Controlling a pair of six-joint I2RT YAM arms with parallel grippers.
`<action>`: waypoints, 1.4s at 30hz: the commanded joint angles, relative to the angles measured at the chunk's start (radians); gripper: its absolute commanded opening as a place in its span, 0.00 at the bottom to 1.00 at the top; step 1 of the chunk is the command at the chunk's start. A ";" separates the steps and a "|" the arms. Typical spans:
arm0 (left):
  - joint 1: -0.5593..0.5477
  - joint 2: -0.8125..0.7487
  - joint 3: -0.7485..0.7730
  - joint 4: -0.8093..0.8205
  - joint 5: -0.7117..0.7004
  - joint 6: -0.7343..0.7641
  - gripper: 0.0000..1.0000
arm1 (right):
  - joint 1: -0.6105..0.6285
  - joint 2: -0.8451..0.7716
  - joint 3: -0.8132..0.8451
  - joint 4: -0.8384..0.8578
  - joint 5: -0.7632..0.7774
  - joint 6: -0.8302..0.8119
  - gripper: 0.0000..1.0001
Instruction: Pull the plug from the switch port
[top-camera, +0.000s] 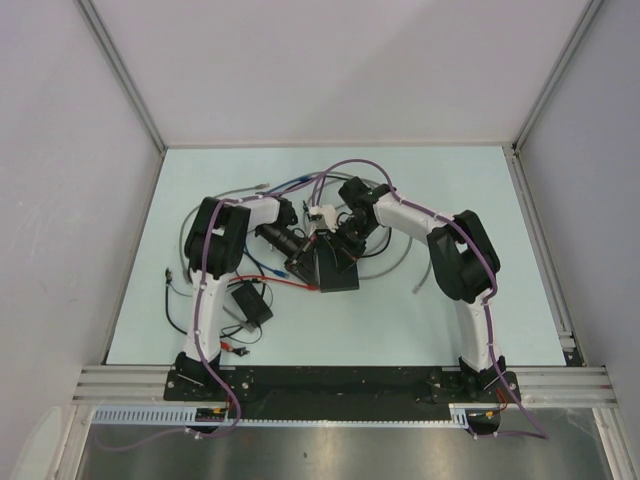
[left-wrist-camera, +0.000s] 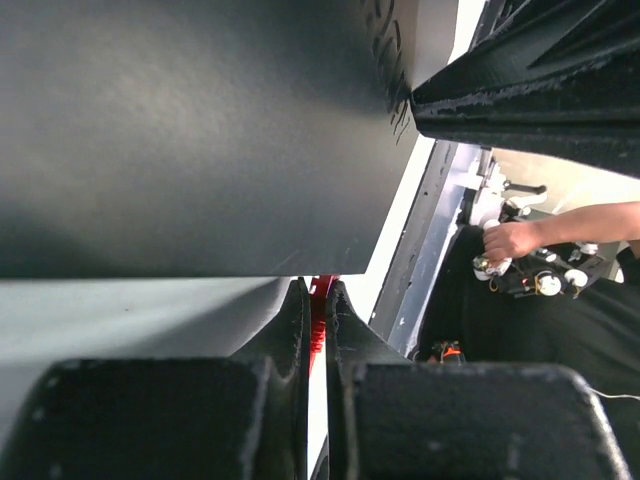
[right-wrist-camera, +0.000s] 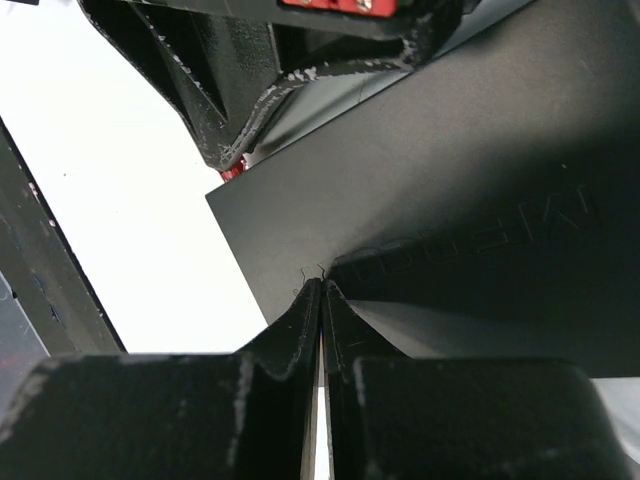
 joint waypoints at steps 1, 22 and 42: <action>-0.010 0.016 0.068 0.022 -0.051 0.043 0.00 | 0.005 -0.003 -0.030 0.008 0.088 -0.025 0.05; 0.014 0.055 0.100 -0.142 -0.210 0.265 0.00 | 0.018 0.002 -0.040 0.023 0.109 -0.039 0.06; 0.114 -0.019 0.178 -0.245 -0.209 0.382 0.00 | 0.013 0.020 0.009 0.014 0.100 -0.013 0.05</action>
